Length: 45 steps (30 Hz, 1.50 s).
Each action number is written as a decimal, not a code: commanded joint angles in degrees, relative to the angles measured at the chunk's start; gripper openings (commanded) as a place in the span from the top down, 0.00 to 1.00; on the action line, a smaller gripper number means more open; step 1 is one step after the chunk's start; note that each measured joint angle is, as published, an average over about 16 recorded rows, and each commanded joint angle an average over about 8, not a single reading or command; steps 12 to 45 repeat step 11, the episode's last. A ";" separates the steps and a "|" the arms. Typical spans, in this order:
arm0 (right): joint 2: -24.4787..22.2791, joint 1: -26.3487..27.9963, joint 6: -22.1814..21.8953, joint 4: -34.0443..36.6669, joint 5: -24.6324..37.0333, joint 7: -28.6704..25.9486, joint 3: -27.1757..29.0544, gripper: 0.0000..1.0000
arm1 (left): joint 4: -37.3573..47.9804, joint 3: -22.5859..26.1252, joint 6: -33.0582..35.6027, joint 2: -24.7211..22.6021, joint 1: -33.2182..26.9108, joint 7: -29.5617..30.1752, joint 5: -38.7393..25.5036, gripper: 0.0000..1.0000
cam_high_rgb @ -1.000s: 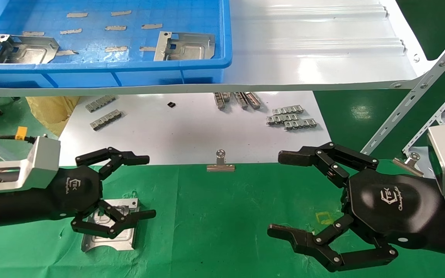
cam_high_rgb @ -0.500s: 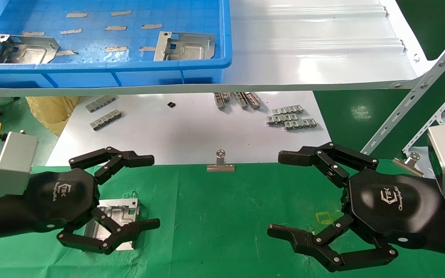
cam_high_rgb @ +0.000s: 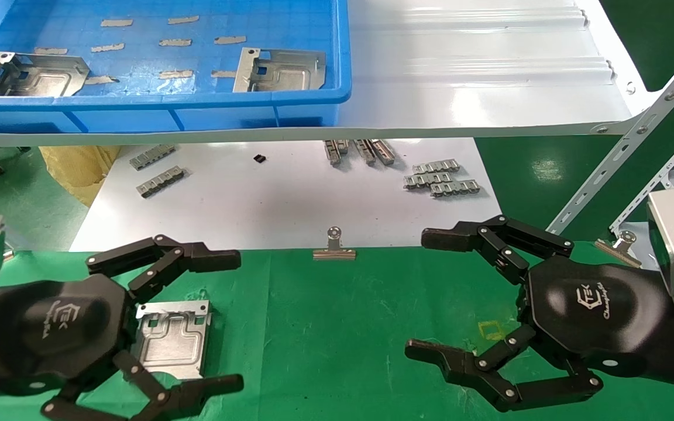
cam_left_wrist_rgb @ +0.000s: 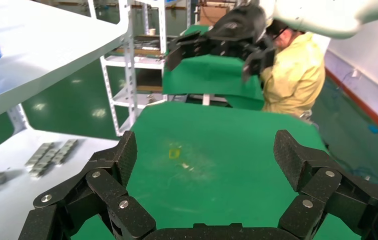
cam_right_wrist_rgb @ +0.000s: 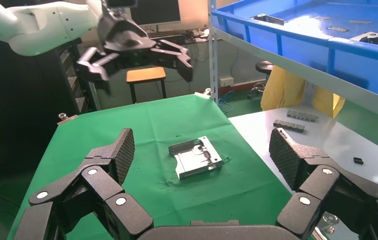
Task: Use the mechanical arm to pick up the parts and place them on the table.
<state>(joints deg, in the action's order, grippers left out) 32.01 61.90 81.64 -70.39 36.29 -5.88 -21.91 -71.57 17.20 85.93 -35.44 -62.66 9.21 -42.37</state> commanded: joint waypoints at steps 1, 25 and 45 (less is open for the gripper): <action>0.00 0.00 0.00 0.00 0.00 0.00 0.00 0.00 | -1.95 -1.15 -0.20 0.40 1.06 1.40 0.49 0.00; 0.00 -0.01 -0.01 0.01 0.00 0.00 0.00 0.00 | -3.56 -2.16 -0.43 0.78 2.00 2.15 1.06 0.00; 0.00 -0.01 -0.01 0.01 0.00 0.00 0.00 0.00 | -3.56 -2.16 -0.43 0.78 2.00 2.15 1.06 0.00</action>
